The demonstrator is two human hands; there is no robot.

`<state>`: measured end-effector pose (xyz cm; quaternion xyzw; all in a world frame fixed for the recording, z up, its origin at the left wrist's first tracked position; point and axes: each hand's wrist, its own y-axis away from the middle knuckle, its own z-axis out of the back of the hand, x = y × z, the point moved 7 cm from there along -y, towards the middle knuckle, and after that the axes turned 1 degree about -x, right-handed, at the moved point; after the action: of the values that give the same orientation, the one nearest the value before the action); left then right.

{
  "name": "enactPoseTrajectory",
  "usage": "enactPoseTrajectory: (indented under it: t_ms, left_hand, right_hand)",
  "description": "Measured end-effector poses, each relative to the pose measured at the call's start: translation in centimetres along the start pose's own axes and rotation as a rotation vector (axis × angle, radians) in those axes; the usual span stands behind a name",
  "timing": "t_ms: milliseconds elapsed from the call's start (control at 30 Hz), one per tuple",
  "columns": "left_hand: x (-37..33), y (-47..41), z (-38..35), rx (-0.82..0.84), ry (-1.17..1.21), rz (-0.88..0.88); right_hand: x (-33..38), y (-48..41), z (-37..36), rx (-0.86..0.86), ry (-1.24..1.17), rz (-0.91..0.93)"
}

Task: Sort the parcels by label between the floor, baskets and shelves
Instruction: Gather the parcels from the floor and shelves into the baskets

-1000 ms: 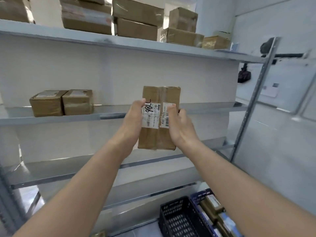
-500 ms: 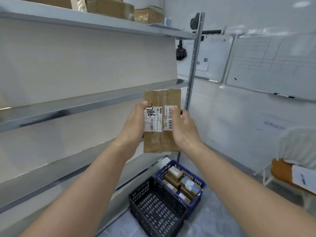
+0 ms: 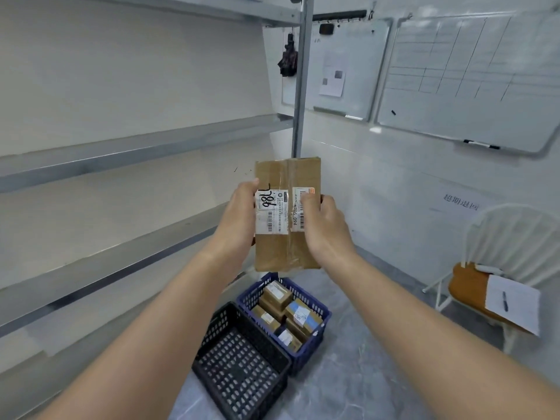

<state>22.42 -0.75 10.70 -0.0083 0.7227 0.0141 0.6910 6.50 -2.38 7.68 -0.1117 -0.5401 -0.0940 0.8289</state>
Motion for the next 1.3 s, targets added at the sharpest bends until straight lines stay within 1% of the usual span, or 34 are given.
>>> enactPoseTrajectory:
  t_ms: [167,300,433,533,733,833,933,1133,1233,1300]
  left_hand:
    - [1.6,-2.8,-7.0,-0.017,0.025,0.013]
    - [3.1,-6.1,-11.5,-0.009,0.007,0.055]
    - [4.5,-10.4,-15.0,0.020,0.000,0.055]
    - [6.2,-14.6,-16.3,0.024,-0.007,0.076]
    - [11.0,-25.2,-16.5,0.034,-0.007,0.187]
    - [13.9,-30.5,-15.4,0.022,0.000,0.257]
    - [15.9,-34.5,-14.1,0.014,0.026,0.311]
    - [19.4,-40.3,-11.3,-0.084,0.062,0.374]
    - [21.8,-42.6,-10.4,-0.165,0.088,0.423]
    - [23.4,-43.9,-10.1,-0.223,0.093,0.452]
  right_hand:
    - [-3.0,-4.9,4.9,0.022,0.006,-0.013]
    - [-5.5,-8.7,7.7,0.025,0.017,-0.034]
    - [-8.2,-13.4,9.0,0.001,0.028,-0.062]
    - [-10.8,-17.7,8.5,-0.003,0.050,-0.090]
    - [-15.2,-27.9,3.3,0.033,0.080,-0.137]
    - [-17.5,-32.5,0.0,0.072,0.101,-0.198]
    - [-18.4,-36.1,-2.7,0.099,0.101,-0.220]
    - [-19.5,-41.5,-9.2,0.217,0.182,-0.219]
    - [-21.4,-44.4,-12.1,0.286,0.234,-0.212]
    - [-22.8,-46.1,-13.4,0.331,0.218,-0.227]
